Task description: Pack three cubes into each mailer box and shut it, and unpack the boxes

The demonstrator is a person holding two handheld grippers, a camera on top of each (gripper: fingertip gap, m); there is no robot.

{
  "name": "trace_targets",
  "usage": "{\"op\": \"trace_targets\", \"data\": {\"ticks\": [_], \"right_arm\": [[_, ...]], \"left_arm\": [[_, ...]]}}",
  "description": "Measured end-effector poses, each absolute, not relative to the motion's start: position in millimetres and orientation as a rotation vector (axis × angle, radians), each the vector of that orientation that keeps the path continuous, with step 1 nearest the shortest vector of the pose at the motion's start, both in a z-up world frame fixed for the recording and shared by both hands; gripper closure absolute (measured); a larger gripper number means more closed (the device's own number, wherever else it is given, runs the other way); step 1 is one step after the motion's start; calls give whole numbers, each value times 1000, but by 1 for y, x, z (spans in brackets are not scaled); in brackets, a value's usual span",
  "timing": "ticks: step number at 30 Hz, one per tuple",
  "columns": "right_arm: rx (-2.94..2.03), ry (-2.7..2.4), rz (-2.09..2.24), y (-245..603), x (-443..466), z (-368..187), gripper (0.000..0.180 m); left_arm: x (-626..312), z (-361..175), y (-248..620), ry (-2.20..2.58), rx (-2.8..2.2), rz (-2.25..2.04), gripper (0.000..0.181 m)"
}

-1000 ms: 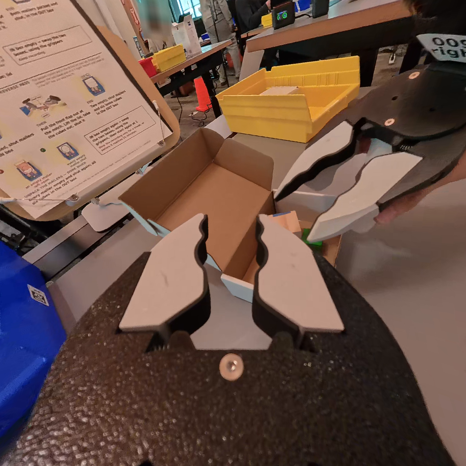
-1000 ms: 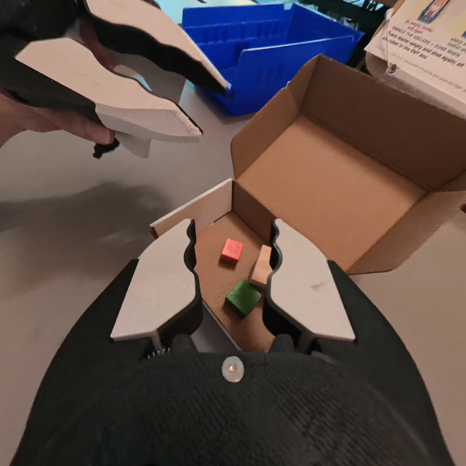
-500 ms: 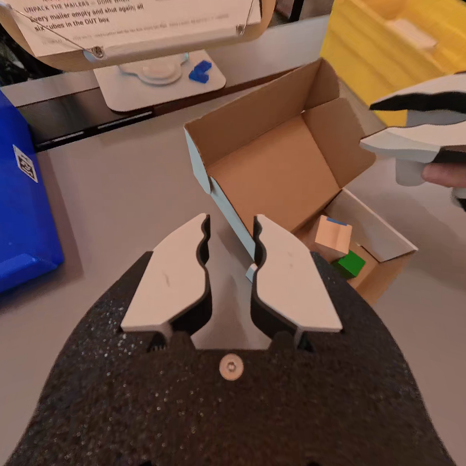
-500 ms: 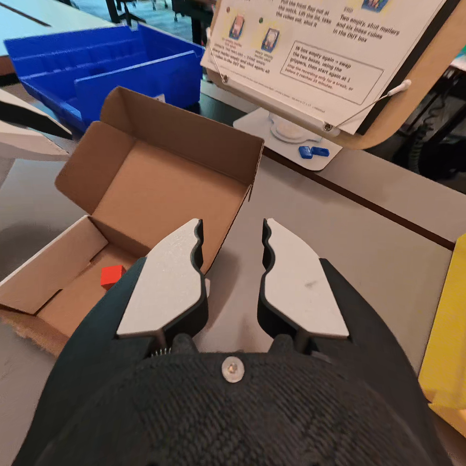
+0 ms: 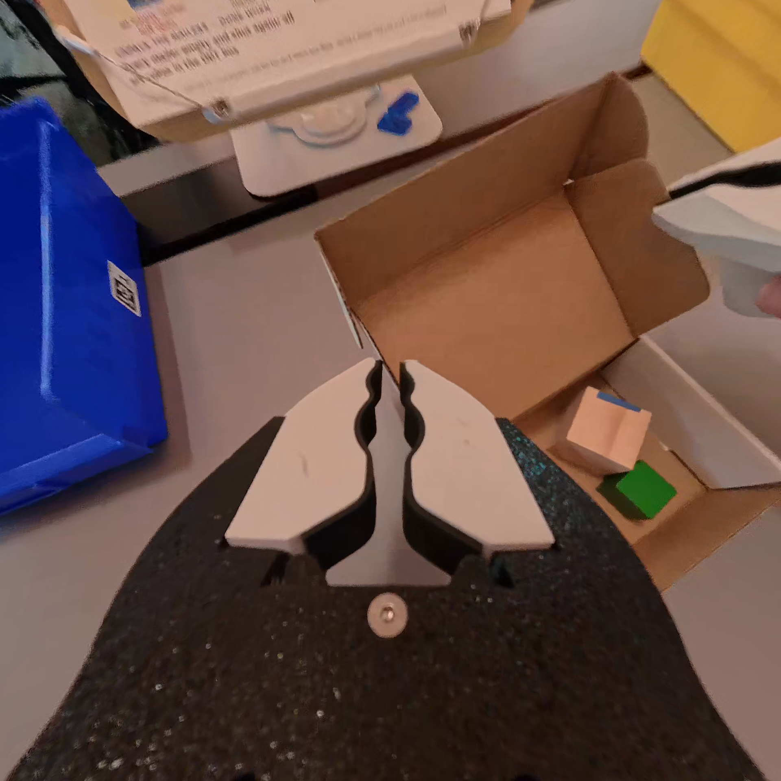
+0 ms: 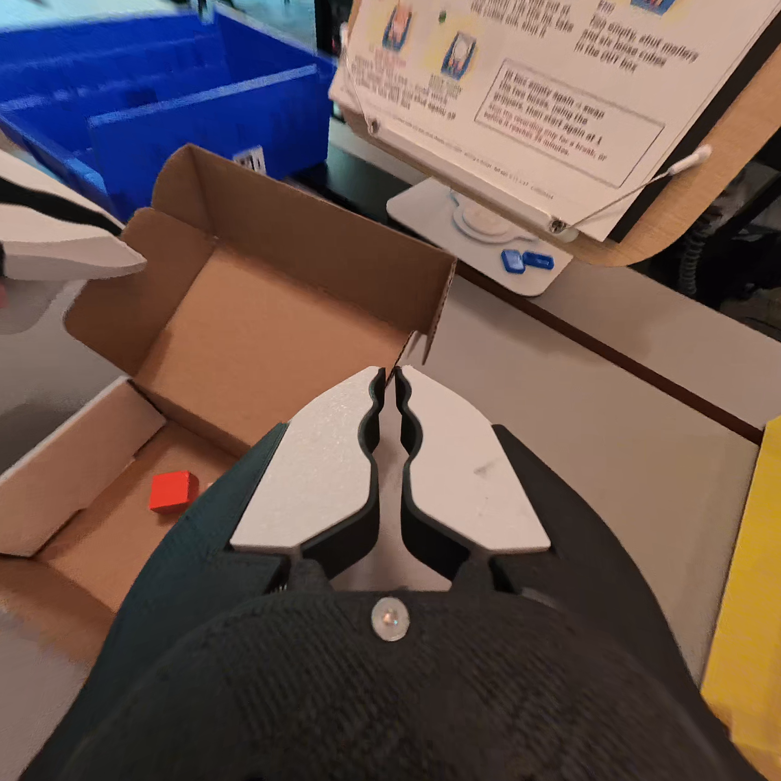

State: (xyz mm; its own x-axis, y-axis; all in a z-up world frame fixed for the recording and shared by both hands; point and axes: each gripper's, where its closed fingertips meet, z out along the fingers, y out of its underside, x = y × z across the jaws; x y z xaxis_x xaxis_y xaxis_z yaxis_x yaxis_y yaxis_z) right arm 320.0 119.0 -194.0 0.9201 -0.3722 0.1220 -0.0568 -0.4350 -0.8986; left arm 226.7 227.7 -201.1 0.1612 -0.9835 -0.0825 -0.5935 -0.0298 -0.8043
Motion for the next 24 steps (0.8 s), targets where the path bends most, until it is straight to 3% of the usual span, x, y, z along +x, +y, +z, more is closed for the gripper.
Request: {"op": "trace_targets", "data": {"ticks": [8, 24], "right_arm": [[-1747, 353, -533, 100, 302, -180, 176], [-1686, 385, -642, 50, 216, -214, 178]], "left_arm": [[220, -167, 210, 1182, -1403, -864, 176], [135, -210, 165, 1097, -1369, -850, 178]]}}
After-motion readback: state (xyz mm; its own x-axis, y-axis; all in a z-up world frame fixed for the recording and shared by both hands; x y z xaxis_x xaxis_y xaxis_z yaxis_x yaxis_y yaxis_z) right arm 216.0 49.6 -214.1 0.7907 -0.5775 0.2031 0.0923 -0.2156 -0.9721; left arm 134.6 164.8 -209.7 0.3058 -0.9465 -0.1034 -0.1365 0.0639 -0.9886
